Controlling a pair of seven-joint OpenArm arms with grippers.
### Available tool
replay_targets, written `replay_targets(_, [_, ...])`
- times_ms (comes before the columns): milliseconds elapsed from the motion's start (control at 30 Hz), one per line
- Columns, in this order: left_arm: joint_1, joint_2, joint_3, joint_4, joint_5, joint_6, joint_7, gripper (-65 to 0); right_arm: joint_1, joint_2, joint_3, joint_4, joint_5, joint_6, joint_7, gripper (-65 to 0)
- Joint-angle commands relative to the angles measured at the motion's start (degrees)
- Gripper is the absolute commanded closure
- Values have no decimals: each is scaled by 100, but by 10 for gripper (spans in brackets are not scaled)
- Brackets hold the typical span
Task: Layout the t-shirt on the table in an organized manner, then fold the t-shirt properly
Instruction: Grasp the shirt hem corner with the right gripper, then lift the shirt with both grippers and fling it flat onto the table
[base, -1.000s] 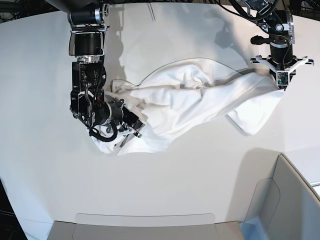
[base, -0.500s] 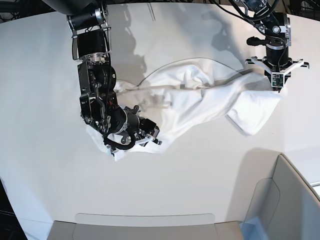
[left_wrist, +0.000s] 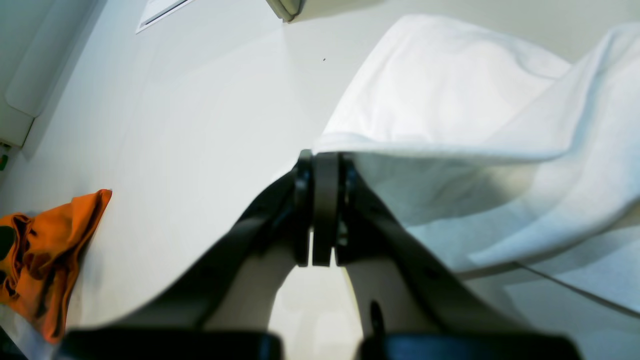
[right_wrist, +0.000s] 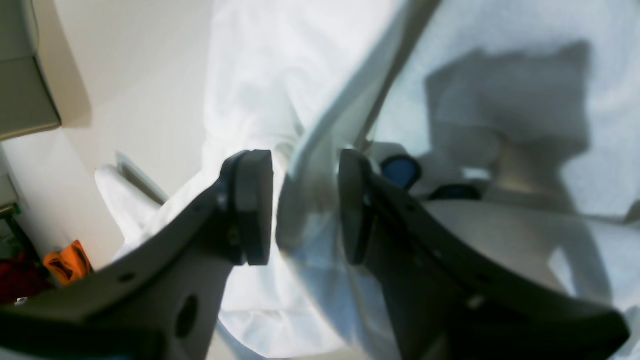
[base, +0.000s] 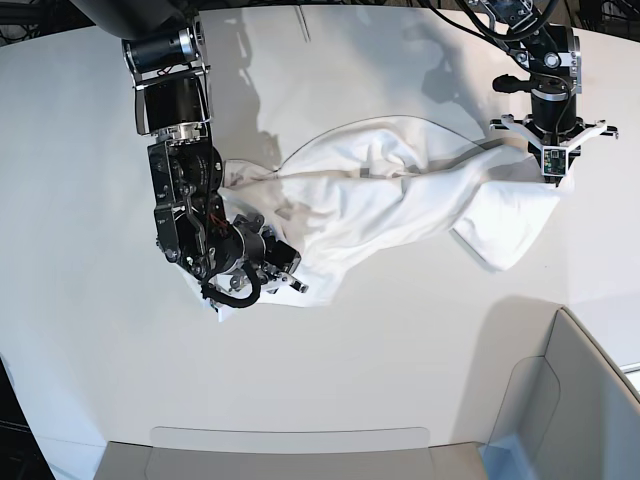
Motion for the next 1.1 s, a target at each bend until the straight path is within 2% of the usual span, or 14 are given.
replay_targets(0, [-22, 10, -10, 85, -51, 53, -142, 0, 230, 5, 10, -67, 97, -87, -13, -213])
replay_targets(100, [-22, 10, -10, 85, -51, 53, -142, 0, 450, 14, 10, -515, 97, -70, -13, -212])
replay_targets(167, [-22, 10, -10, 85, -51, 53, -142, 0, 546, 14, 1, -779, 97, -52, -13, -187])
replay_targets(200, [-22, 10, -10, 85, -51, 53, -142, 0, 573, 14, 1, -893, 97, -52, -13, -154])
replay_targets(300, [-22, 10, -10, 94, -51, 53, -142, 0, 634, 23, 1, -1086, 97, -43, -4, 0])
replay_targets(433, [-22, 10, -10, 103, -51, 53, -142, 0, 608, 32, 1, -963, 132, -43, -75, 0])
replay_targets(567, [-172, 10, -10, 111, -60, 53, -142, 0, 309, 49, -7, 390, 123, -34, -145, 0])
replay_targets(633, [-480, 10, -10, 129, -51, 53, -54, 0, 203, 172, -7, 1287, 123, 54, -145, 0])
replay_targets(733, [-1148, 1, -10, 287, -42, 53, 773, 0, 195, 410, 10, 2307, 114, 502, -171, 0])
replay_targets(833, [-1983, -52, 113, 340, -33, 53, 2021, 0, 247, 735, 28, 2483, 105, 651, -127, 0])
replay_targets(967, [-2818, -693, 1053, 235, -51, 53, 3832, 0, 300, 1236, 37, 2483, 105, 686, 330, 0])
replay_targets(1067, [-3583, -992, 1686, 68, -60, 53, 4711, 0, 722, 1544, 45, 2210, 123, 1100, 356, 0])
